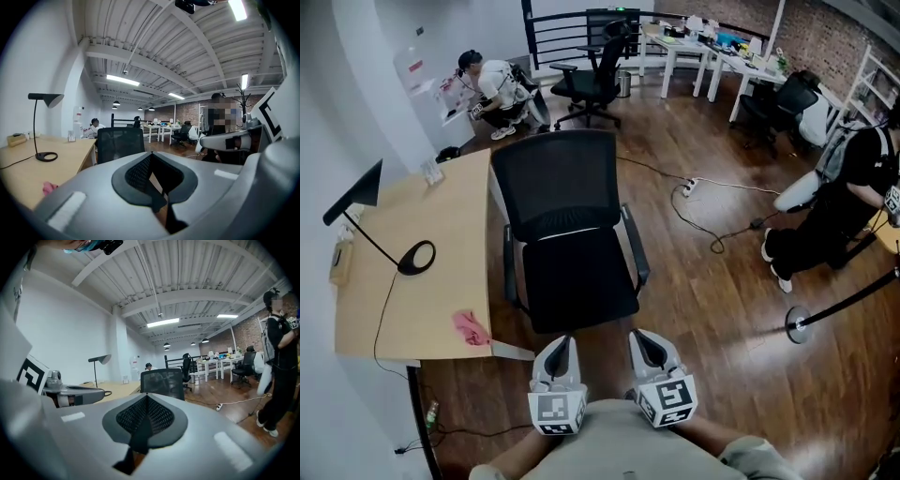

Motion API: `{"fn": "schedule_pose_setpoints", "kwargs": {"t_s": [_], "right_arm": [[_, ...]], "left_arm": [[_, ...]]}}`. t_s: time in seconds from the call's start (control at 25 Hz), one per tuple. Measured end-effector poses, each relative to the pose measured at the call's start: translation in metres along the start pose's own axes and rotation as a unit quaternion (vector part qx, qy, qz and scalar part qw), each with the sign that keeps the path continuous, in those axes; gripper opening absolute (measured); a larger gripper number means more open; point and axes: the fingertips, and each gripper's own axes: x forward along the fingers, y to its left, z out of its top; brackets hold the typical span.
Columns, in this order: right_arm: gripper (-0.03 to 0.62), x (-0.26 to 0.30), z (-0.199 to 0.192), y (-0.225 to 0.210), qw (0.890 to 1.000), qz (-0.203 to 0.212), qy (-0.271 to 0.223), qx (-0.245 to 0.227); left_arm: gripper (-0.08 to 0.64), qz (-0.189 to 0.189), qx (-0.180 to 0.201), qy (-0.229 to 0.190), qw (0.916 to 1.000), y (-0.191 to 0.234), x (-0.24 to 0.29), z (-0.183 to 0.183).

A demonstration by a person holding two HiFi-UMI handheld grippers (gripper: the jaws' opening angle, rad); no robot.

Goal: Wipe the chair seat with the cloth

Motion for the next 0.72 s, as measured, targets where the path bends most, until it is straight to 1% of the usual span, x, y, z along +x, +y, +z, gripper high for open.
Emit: {"fn": "schedule_pose_setpoints", "kwargs": {"t_s": [0.12,0.2,0.32,0.4,0.6,0.72], "right_arm": [[0.000,-0.028,-0.009,-0.009,1.000,0.016,-0.003,0.003],[0.000,-0.039,-0.016,-0.012,1.000,0.030,-0.002,0.004],[0.000,-0.050,-0.021,-0.011,0.999,0.049,0.001,0.000],[0.000,-0.056,-0.023,-0.007,0.998,0.056,0.001,0.000],[0.000,-0.058,-0.017,0.008,0.999,0.052,-0.006,-0.009],[0.000,-0.057,-0.017,0.022,0.999,0.046,-0.005,-0.012]], "left_arm": [[0.005,0.003,0.004,0.012,0.9999,-0.038,-0.013,-0.017],[0.005,0.015,0.006,0.023,0.9996,-0.050,-0.021,-0.027],[0.005,0.039,0.004,0.026,0.9989,-0.056,-0.033,-0.031],[0.005,0.044,0.006,0.022,0.9988,-0.058,-0.040,-0.029],[0.005,0.035,0.010,0.006,0.9993,-0.052,-0.049,-0.019],[0.005,0.025,0.011,0.004,0.9996,-0.044,-0.057,-0.016]]}}
